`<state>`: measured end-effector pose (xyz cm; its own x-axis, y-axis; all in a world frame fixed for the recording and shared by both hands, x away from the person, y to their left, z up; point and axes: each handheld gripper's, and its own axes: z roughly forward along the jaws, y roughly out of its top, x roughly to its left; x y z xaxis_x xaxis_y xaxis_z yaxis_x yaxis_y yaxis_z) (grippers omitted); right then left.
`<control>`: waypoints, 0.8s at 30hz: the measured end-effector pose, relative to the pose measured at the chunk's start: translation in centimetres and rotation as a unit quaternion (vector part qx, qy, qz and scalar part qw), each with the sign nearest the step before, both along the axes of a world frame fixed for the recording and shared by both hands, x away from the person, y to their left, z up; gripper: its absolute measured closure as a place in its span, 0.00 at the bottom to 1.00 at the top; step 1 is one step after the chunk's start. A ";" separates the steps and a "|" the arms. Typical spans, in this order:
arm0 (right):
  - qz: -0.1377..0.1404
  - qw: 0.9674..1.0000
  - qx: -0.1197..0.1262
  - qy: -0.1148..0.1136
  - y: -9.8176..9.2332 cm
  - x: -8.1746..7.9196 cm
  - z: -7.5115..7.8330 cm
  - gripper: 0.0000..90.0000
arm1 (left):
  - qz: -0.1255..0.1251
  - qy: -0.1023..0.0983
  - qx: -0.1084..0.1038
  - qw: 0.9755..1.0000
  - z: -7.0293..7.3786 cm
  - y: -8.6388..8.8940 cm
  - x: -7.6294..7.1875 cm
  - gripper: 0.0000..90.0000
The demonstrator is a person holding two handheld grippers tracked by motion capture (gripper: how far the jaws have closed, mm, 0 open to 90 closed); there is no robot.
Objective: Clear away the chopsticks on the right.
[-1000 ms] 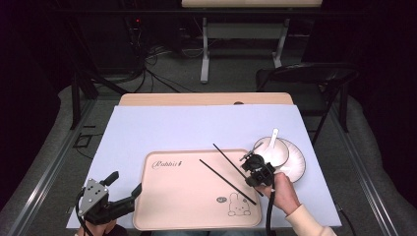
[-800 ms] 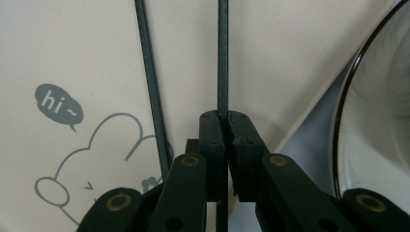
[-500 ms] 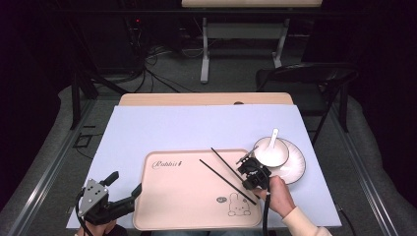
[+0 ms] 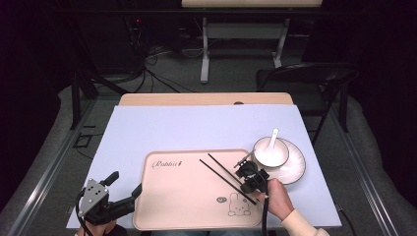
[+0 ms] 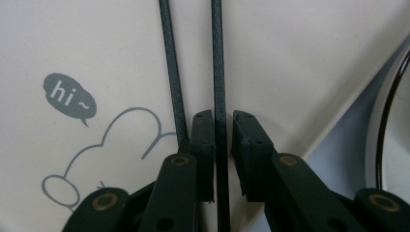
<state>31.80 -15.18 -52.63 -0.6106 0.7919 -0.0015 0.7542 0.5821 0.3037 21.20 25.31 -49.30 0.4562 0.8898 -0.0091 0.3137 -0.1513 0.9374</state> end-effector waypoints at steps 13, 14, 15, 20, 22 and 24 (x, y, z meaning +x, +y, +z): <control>0.019 1.000 0.004 -0.018 0.6 0.0 0.1 0.78 | -0.001 0.000 0.000 1.000 0.0 0.0 0.0 0.17; 0.024 0.999 0.003 -0.023 0.6 -0.1 0.2 0.74 | -0.001 0.000 0.000 1.000 0.0 0.0 0.0 0.17; 0.030 0.999 0.005 -0.026 0.5 -0.1 0.4 0.68 | -0.001 0.000 0.000 1.000 0.0 0.0 0.0 0.17; 0.055 0.997 0.013 -0.051 0.0 -0.3 1.3 0.39 | 0.000 0.000 0.000 1.000 0.0 0.0 0.0 0.17; 0.059 0.996 0.014 -0.062 -0.1 -0.5 1.6 0.37 | 0.001 0.000 0.000 1.000 0.0 0.0 0.0 0.17; 0.073 0.993 0.017 -0.094 -0.5 -0.9 2.8 0.23 | 0.000 0.001 0.001 1.000 0.0 0.0 0.0 0.17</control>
<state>30.93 -15.65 -49.81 -0.7101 0.6967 -0.1019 0.5908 0.6682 0.4522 21.23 25.26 -49.30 0.4563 0.8898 -0.0081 0.3158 -0.1535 0.9363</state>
